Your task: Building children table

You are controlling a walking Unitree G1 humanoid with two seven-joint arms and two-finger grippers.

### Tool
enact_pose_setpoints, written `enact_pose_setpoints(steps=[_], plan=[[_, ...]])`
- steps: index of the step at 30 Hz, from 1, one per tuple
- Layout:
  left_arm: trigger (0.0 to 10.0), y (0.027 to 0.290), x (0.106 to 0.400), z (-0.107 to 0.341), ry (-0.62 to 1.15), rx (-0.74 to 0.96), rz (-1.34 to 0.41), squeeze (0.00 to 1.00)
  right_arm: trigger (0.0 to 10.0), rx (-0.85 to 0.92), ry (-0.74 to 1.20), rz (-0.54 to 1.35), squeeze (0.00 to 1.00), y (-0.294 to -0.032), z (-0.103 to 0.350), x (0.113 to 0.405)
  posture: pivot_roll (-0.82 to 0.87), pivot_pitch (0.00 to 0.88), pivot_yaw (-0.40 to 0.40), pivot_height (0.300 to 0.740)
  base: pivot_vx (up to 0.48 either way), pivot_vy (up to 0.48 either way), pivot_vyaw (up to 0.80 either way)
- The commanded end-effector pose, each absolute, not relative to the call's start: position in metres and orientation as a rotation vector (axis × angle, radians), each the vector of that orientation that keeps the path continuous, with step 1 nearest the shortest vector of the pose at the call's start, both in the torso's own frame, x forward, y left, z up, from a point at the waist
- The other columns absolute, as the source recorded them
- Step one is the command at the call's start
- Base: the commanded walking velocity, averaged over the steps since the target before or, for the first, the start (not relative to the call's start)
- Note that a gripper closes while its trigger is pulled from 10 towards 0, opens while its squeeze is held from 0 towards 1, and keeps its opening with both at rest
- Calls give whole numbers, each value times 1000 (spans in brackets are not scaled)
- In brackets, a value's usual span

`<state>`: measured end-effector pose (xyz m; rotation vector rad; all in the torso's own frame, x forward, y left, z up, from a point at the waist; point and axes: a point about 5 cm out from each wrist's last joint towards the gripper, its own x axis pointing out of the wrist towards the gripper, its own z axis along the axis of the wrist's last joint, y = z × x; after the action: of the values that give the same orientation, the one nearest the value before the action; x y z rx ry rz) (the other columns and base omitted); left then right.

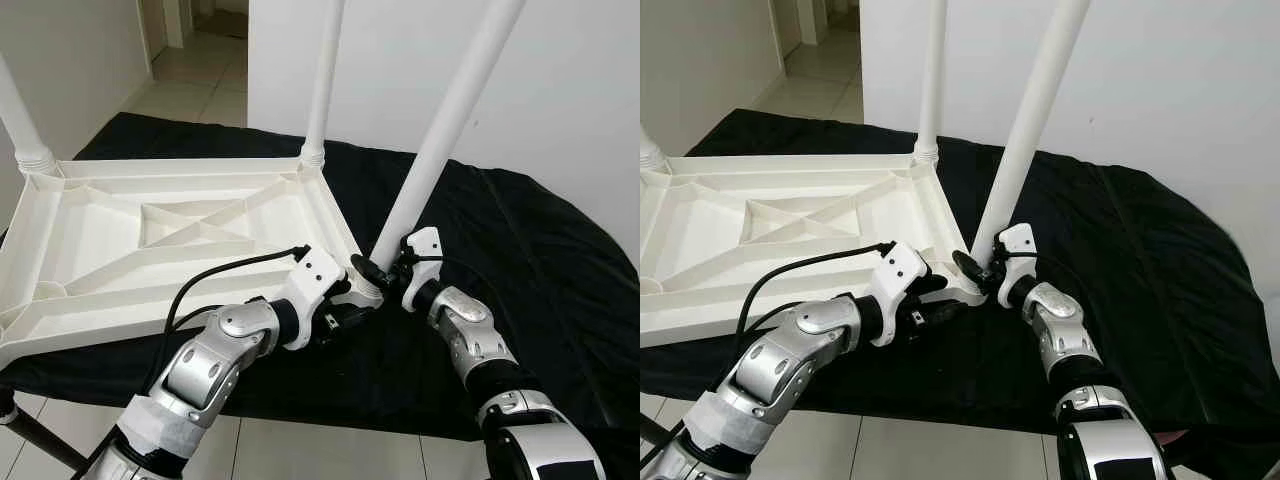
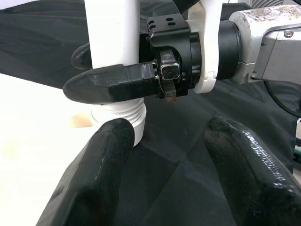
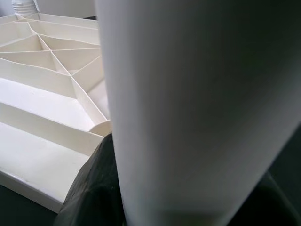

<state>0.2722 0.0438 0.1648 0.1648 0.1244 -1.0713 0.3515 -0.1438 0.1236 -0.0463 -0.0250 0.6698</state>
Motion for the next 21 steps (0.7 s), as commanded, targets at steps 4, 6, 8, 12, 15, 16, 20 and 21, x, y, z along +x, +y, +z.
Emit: enact_pose_setpoints(steps=[4,6,8,12,15,16,20,21], plan=[[10000,39,269,167,123,167,-1121,0,10000,-42,56,612,0,-146,104,347,44,0,-100,740,0,0,0],[10000,39,269,167,123,167,-1124,0,10000,-47,67,557,0,-148,103,349,44,0,-100,740,0,0,0],[10000,39,269,167,123,167,-1125,0,10000,-49,74,520,0,-149,102,350,44,0,-100,740,0,0,0],[10000,38,268,167,124,166,-1129,0,10000,-40,59,421,0,-149,103,350,41,0,-102,740,0,0,0],[10000,37,268,166,125,167,-1131,0,10000,-9,74,332,0,-148,100,351,40,0,-104,740,0,0,0],[10000,37,268,165,125,167,-1133,0,10000,14,86,280,0,-147,99,351,38,0,-106,740,0,0,0],[10000,36,267,165,126,167,-1136,0,10000,41,89,199,0,-143,99,350,37,0,-107,740,0,0,0],[10000,36,267,165,126,167,-1137,0,10000,47,84,166,0,-141,100,350,37,0,-107,740,0,0,0]])
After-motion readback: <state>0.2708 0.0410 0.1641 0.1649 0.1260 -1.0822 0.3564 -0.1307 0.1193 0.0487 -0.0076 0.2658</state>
